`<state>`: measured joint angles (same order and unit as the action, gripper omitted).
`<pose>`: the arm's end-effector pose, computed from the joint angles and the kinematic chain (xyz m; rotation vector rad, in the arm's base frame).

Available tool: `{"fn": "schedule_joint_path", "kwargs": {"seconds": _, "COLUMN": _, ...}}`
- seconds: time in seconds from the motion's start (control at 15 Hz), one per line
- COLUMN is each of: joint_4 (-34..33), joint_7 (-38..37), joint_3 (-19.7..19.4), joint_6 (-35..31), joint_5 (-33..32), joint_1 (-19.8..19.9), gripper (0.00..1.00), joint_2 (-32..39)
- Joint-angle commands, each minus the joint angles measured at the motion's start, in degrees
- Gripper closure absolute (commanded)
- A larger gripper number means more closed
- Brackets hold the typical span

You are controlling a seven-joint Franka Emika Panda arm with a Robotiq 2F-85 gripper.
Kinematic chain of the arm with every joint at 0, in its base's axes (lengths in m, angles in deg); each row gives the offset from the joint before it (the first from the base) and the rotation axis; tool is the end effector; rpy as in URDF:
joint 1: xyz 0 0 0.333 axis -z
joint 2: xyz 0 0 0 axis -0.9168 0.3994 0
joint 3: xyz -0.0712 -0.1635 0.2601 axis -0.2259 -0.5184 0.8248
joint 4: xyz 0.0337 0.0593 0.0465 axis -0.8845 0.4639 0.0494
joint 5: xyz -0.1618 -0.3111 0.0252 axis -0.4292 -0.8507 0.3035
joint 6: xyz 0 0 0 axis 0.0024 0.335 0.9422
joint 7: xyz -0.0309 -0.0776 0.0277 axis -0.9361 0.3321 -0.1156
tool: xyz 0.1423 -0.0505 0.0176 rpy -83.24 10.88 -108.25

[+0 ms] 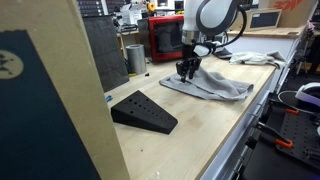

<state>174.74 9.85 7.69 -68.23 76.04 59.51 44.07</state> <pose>0.4908 0.0841 0.2510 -3.1107 0.2144 -0.1904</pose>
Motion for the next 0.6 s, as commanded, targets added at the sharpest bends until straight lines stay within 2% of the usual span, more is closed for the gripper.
{"fn": "schedule_joint_path", "kwargs": {"seconds": 0.0, "joint_4": 0.42, "joint_7": -0.71, "joint_3": -0.09, "joint_6": -0.17, "joint_5": 0.03, "joint_1": -0.66, "gripper": 0.15, "joint_2": -0.49}}
{"fn": "schedule_joint_path", "kwargs": {"seconds": 0.13, "joint_4": 0.61, "joint_7": -0.81, "joint_3": -0.42, "joint_6": -0.11, "joint_5": -0.52, "joint_1": -0.67, "gripper": 0.01, "joint_2": -0.67}}
{"fn": "schedule_joint_path", "kwargs": {"seconds": 0.27, "joint_4": 0.78, "joint_7": -0.95, "joint_3": -0.77, "joint_6": 0.09, "joint_5": -1.13, "joint_1": -0.6, "gripper": 0.0, "joint_2": -1.05}}
{"fn": "schedule_joint_path", "kwargs": {"seconds": 0.33, "joint_4": 0.81, "joint_7": -0.89, "joint_3": -0.94, "joint_6": 0.14, "joint_5": -1.41, "joint_1": -0.56, "gripper": 0.15, "joint_2": -1.11}}
{"fn": "schedule_joint_path", "kwargs": {"seconds": 0.4, "joint_4": 0.83, "joint_7": -0.94, "joint_3": -1.11, "joint_6": 0.15, "joint_5": -1.7, "joint_1": -0.52, "gripper": 0.25, "joint_2": -1.09}}
{"fn": "schedule_joint_path", "kwargs": {"seconds": 0.53, "joint_4": 0.93, "joint_7": -0.86, "joint_3": -1.35, "joint_6": 0.09, "joint_5": -1.87, "joint_1": -0.46, "gripper": 0.34, "joint_2": -0.91}}
